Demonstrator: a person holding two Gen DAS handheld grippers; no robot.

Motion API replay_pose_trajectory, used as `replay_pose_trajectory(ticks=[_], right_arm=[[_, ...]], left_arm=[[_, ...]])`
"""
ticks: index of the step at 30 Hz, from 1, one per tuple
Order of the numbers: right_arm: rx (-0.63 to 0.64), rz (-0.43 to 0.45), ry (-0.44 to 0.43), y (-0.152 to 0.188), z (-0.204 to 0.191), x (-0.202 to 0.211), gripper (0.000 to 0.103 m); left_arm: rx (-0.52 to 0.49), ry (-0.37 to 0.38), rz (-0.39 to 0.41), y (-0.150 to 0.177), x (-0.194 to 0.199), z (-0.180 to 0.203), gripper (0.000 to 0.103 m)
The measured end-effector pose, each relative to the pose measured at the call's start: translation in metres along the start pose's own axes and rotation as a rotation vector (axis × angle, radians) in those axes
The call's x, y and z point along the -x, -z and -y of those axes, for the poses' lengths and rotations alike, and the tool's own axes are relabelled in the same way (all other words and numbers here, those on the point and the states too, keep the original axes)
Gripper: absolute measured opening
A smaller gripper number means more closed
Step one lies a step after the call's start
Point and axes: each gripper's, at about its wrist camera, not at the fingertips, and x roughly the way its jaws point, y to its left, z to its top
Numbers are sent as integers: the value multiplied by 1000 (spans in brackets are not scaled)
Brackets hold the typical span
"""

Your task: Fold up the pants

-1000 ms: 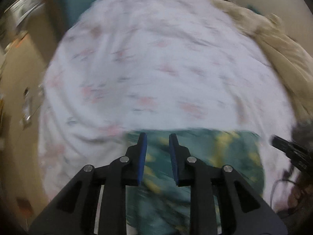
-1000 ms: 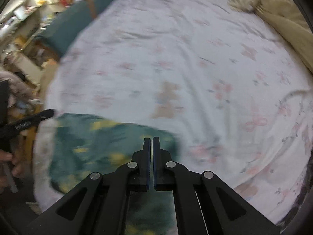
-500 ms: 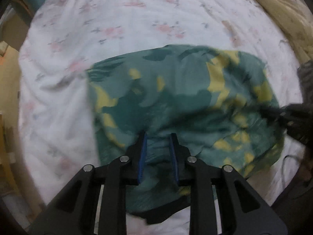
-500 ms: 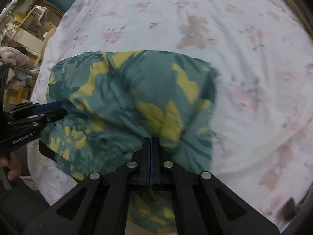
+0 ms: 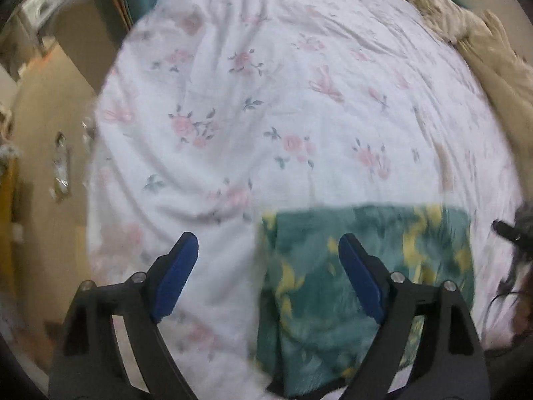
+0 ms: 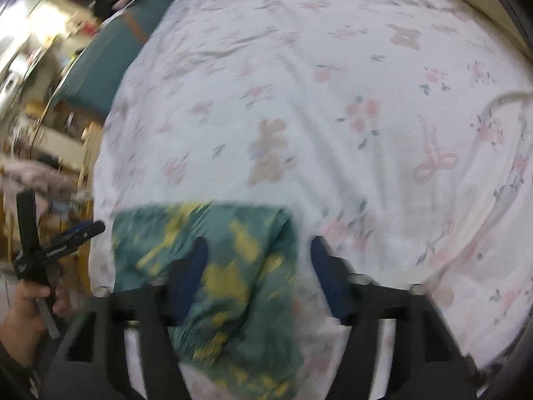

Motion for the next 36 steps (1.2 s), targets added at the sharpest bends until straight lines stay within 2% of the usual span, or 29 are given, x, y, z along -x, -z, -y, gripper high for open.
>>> replay_pose_trajectory(ticks=[3,6,7,8,10,12,13,14,17,18,19,21,22,23,25,26,28,30,34,36], right_arm=[[-51,-44,-46,-14,16,-23,68],[5,-94,-24,-18,13,-50,66],[22,-117,-18,-16,11,-59,66],[36,-139,-17,-12,9,-66,62],[78,-156,2,-12,4,-74,48],[92,-173,-32,-14,-2,-77,13],[96,-175,-43,-16,-3,-77,12],[119,-176,-34,-15,-6,-75,9],[164,-158,-33,-16,-14,-67,7],[176,-146,-32,-17,-16,-63,6],[194,-124,-23,-19,-19,-57,6],[240,14,-3,-27,-27,-35,6],[263,105,21,-29,-31,-22,6],[294,150,63,-30,-37,-16,6],[340,94,67,-27,-41,-23,6],[362,89,91,-22,-41,-27,6],[386,98,87,-15,-42,-25,6],[416,140,87,-10,-45,-11,6],[526,163,106,14,-57,18,6],[573,147,130,31,-63,25,6]], left_arm=[[-42,26,-57,-11,-28,2,82],[-60,58,-123,-11,-53,1,78],[-76,50,-121,-11,-56,2,78],[-96,39,-110,-11,-57,4,78],[-116,39,-86,-13,-56,7,77],[-164,66,-77,-15,-55,14,47],[-191,97,-89,-16,-55,17,12],[-211,118,-109,-18,-54,20,7],[-255,111,-80,-23,-42,28,4],[-255,110,-54,-26,-36,29,4],[-245,117,8,-33,-26,29,4],[-258,102,124,-40,-5,31,4],[-301,77,188,-41,4,36,4],[-338,68,219,-40,8,41,4],[-412,25,205,-34,3,54,4],[-417,23,198,-34,-1,54,4],[-429,11,204,-28,0,59,4],[-442,29,233,-23,14,64,4],[-529,60,251,0,46,59,4],[-606,41,244,19,53,64,4]])
